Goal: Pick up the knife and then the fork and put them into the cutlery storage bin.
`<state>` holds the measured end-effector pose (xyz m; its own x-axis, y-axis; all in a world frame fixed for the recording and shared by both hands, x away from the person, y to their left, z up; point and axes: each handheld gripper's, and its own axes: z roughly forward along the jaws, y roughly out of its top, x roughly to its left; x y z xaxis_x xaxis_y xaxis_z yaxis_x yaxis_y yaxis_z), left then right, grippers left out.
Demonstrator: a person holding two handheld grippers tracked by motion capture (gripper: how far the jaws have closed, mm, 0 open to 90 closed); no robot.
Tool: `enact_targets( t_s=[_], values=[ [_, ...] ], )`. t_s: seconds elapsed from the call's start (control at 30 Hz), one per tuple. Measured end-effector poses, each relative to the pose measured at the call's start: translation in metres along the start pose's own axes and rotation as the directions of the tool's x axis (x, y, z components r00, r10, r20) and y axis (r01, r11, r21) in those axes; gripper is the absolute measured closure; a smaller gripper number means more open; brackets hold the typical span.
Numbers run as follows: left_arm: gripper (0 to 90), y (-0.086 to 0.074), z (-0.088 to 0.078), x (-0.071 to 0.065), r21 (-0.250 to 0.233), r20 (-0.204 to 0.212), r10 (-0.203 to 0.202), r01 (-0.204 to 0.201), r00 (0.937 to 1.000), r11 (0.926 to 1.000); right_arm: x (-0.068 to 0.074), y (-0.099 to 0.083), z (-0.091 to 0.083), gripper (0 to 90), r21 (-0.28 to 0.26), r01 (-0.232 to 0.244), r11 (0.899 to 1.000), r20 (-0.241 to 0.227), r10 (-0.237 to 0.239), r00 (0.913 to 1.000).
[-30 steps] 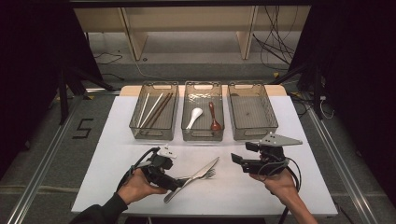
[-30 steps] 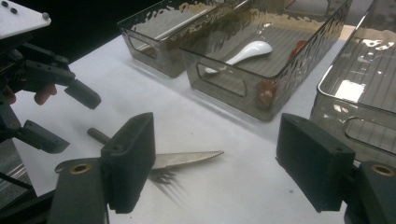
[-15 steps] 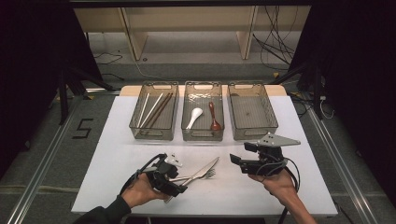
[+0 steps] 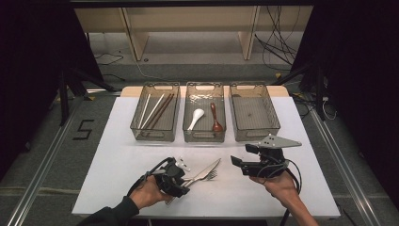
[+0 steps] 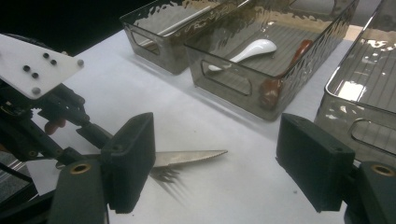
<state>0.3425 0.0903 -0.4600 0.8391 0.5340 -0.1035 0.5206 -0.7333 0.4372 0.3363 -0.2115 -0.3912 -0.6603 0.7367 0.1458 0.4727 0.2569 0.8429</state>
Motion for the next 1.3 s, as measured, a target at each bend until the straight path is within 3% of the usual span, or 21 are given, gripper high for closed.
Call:
enact_targets(
  t_s=[0.17, 0.7, 1.3],
  values=[
    [64.5, 0.001, 0.005, 0.002, 0.013, -0.005, -0.004, 0.004, 1.0000, 0.9999, 0.001, 0.000, 0.000, 29.1, 0.001, 0.002, 1.000, -0.001, -0.002, 1.0000],
    [74.8, 0.012, 0.013, 0.000, 0.054, -0.040, 0.051, -0.049, 0.9979, 0.9973, 0.001, 0.000, 0.001, 29.3, 0.006, 0.004, 1.000, -0.001, -0.004, 1.0000],
    [78.5, 0.015, 0.014, 0.003, 0.071, -0.035, 0.038, -0.036, 0.9987, 0.9969, 0.000, 0.000, 0.000, 29.4, 0.005, 0.005, 1.000, 0.002, -0.005, 1.0000]
  ],
)
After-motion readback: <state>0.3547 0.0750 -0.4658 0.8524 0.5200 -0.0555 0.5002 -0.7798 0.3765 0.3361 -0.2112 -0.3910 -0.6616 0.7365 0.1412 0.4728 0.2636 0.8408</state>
